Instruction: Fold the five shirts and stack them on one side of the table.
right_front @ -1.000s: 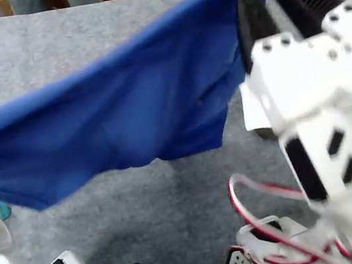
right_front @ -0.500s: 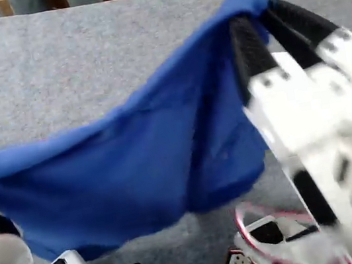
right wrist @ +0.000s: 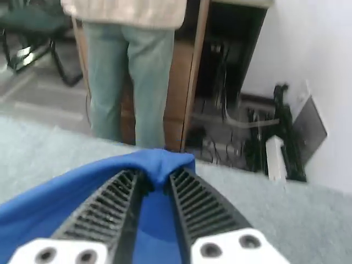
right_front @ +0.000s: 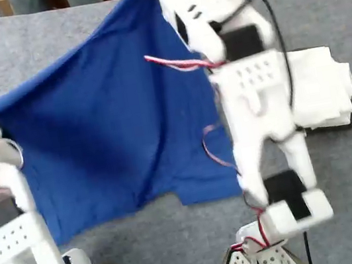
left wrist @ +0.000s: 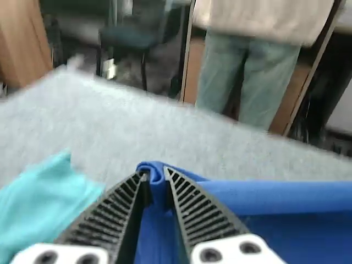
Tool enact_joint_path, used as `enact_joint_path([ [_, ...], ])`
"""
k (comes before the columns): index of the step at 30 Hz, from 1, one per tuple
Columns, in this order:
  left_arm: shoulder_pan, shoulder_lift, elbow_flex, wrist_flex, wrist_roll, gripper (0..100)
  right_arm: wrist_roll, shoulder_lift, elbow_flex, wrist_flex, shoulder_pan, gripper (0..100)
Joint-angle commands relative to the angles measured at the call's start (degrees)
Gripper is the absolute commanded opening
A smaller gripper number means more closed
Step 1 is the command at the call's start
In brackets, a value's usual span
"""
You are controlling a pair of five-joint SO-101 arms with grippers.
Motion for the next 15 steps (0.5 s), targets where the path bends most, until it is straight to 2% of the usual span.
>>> enact_joint_path([
  [1,1.2,17.0,-8.9,-12.0,0.2,3,0.0,5.5,-1.1,-12.0,1.1,1.4],
  [7,1.0,48.5,-39.9,-10.3,6.2,3,0.0,18.4,-16.7,-14.8,1.0,1.4],
  [10,1.1,58.5,-55.3,-0.4,6.5,3,0.0,24.7,-25.4,-11.8,1.0,1.4],
  [15,1.1,64.6,-71.0,17.9,6.6,3,-0.4,31.8,-39.6,5.8,1.0,1.4],
])
